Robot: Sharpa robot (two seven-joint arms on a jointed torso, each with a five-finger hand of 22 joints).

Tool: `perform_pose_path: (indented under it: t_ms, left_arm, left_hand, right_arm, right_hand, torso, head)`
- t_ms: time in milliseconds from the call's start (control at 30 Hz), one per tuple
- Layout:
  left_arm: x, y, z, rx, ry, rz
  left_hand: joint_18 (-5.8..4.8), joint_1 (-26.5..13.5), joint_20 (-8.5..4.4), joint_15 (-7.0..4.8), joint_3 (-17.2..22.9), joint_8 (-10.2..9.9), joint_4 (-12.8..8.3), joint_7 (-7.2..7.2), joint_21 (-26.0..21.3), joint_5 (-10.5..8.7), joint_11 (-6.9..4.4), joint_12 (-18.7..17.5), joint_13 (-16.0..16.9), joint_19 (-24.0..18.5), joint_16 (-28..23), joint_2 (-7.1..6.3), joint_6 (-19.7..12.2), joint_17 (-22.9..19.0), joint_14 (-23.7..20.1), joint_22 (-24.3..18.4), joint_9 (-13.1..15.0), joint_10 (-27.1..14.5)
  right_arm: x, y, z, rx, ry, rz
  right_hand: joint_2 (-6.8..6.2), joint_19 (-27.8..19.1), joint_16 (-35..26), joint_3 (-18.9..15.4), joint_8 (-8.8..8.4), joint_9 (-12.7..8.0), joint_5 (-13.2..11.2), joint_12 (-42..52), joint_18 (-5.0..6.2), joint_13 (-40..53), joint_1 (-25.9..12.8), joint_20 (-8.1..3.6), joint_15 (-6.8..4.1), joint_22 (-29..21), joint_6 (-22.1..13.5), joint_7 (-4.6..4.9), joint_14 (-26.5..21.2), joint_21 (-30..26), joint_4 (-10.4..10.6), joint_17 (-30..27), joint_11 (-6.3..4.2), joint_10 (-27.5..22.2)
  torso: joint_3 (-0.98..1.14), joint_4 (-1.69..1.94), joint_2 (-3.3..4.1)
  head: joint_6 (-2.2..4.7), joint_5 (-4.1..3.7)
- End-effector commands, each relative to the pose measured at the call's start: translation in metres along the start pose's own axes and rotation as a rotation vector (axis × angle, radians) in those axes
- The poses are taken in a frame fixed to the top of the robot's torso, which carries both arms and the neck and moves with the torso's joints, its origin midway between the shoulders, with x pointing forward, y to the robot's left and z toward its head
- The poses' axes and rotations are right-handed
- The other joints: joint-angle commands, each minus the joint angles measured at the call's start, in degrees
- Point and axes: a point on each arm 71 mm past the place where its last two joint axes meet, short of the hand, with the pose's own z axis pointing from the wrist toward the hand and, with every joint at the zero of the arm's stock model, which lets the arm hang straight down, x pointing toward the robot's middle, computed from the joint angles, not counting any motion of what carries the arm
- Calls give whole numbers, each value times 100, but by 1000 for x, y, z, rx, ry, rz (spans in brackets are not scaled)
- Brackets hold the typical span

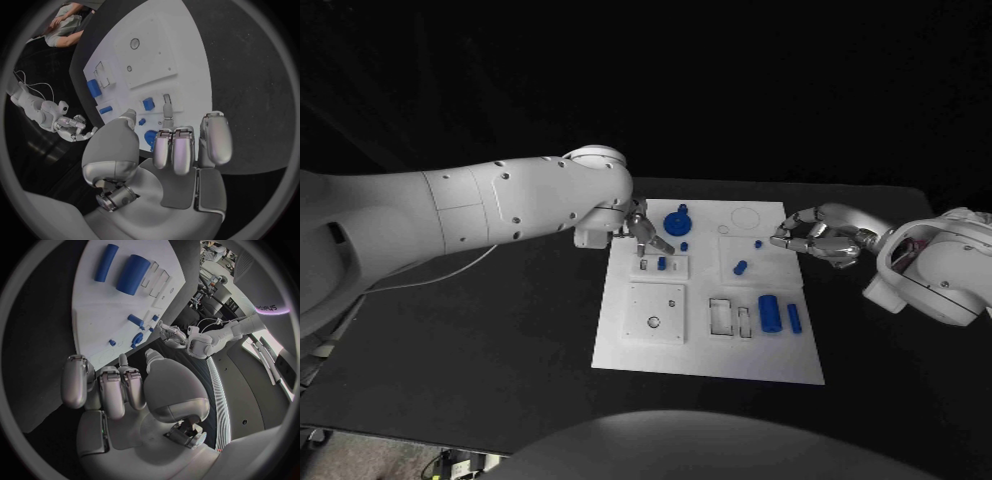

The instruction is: Assemble the parts on the task board

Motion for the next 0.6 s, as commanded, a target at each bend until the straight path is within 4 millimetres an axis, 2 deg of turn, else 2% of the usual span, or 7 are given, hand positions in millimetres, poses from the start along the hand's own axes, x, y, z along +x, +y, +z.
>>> perform_pose_path:
  t_ms: [33,267,400,600]
  left_arm:
    - [-12,15,-11,-163,-23,37]
    - [-46,29,-32,-190,-49,56]
    - [-58,30,-32,-194,-64,18]
    - [-62,29,-23,-209,-49,5]
  left_hand:
    - [54,9,-5,6,-108,50,1,-36,34,-20,13,14,1500,54,37,27,33,1509,593,254,42,585]
    - [27,450,-15,-7,-201,168,-18,-60,138,4,-4,14,1500,115,37,137,80,1509,593,368,146,585]
    - [5,704,-10,-1,-216,227,-13,-68,230,236,-8,14,1500,161,37,310,122,1509,593,467,177,585]
    - [-13,852,-17,-13,-254,314,-10,-93,304,493,-27,14,1500,195,37,486,191,1509,593,551,217,585]
  right_arm:
    - [1,0,0,-6,15,-5]
    - [1,1,1,-18,8,-5]
    - [2,4,3,-37,1,-3]
    - [3,6,3,-50,7,4]
  right_hand:
    - [-1,-29,20,-39,-25,-11,26,1,85,1507,27,-2,39,976,-36,6,587,-12,2,1510,35,597]
    - [-1,-28,20,-59,-27,-17,23,1,85,1507,6,-1,40,975,-34,6,587,-17,20,1510,36,597]
    - [3,-20,20,-69,-26,-19,23,1,82,1507,-7,0,40,979,-30,6,587,-10,29,1510,35,597]
    - [9,4,20,-76,-24,-21,24,1,74,1507,-18,0,40,990,-23,4,587,15,35,1510,34,597]
  torso:
    - [2,3,-1]
    - [5,3,-4]
    - [-4,-9,9]
    - [-21,-9,30]
  head:
    - [-1,-25]
    - [-1,-35]
    - [-1,-3]
    - [-1,-18]
